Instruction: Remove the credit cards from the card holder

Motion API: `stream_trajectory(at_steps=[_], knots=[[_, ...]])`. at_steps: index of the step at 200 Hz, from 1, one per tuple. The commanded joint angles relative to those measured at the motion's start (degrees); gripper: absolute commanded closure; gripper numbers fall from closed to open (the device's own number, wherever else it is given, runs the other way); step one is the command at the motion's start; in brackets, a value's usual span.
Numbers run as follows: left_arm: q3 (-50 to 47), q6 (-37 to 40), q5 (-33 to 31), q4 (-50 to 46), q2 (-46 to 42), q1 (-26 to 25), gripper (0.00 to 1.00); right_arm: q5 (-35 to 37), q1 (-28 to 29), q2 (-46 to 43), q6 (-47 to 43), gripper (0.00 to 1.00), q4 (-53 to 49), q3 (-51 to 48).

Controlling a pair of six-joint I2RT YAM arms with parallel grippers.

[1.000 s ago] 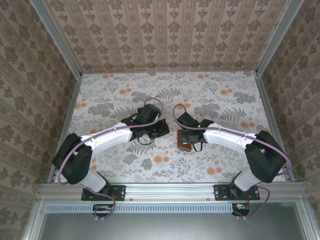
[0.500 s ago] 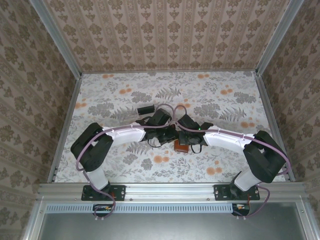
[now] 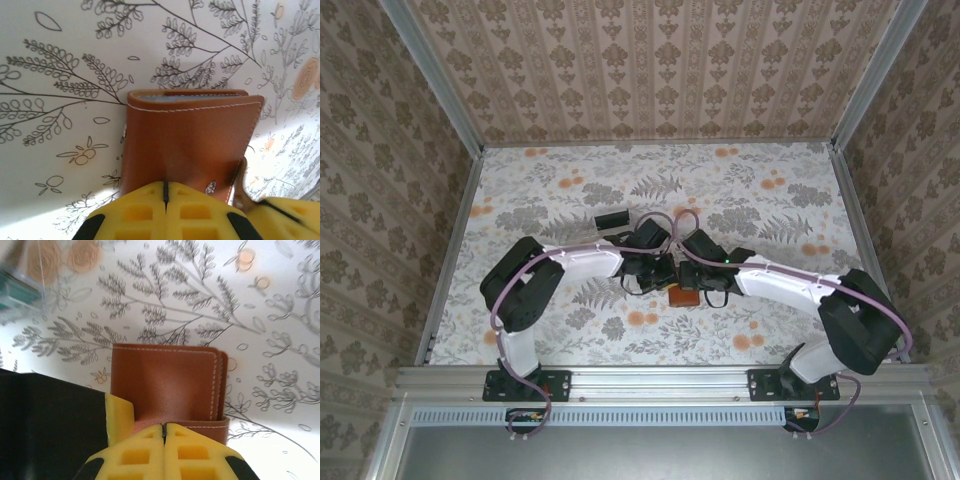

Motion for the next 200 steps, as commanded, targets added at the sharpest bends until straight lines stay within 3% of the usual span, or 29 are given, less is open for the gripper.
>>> stream_trajectory(at_steps=[1, 56, 68, 92, 110, 147, 173, 200], knots=[[0.5, -0.7, -1.6, -7.0, 2.8, 0.4, 1.00, -1.2, -1.3, -3.3, 1.2, 1.00, 1.2, -1.2], [3.6, 3.2, -3.6, -7.0, -0.9, 0.7, 1.00, -3.3, -4.0, -10.4, 1.1, 1.00, -1.3, -2.5], [5.0, 4.8, -5.2, -8.4, -3.2, 0.6, 0.88, -3.7, -4.0, -11.7, 0.8, 1.00, -2.4, -1.8], [7.8, 8.6, -9.4, -13.0, -8.5, 1.1, 0.51, -5.5, -4.0, -13.6, 1.0, 1.00, -3.9, -0.3], [8.4, 10.8, -11.0, -15.1, -12.4, 2.3, 0.42, -7.8, -3.6, -14.2, 2.3, 1.00, -3.4, 0.3], [4.4, 12.6, -13.2, -14.5, -21.1, 4.8, 0.37, -8.4, -1.9, -14.4, 4.1, 1.00, -3.3, 2.4], [1.0, 13.1, -15.1, -13.4, -26.0, 5.6, 0.20, -8.3, -0.9, -13.3, 4.5, 1.00, -2.3, 2.8], [-0.8, 13.3, -15.0, -12.9, -28.4, 6.2, 0.13, -7.8, -0.1, -12.7, 4.5, 1.00, -2.6, 3.4]])
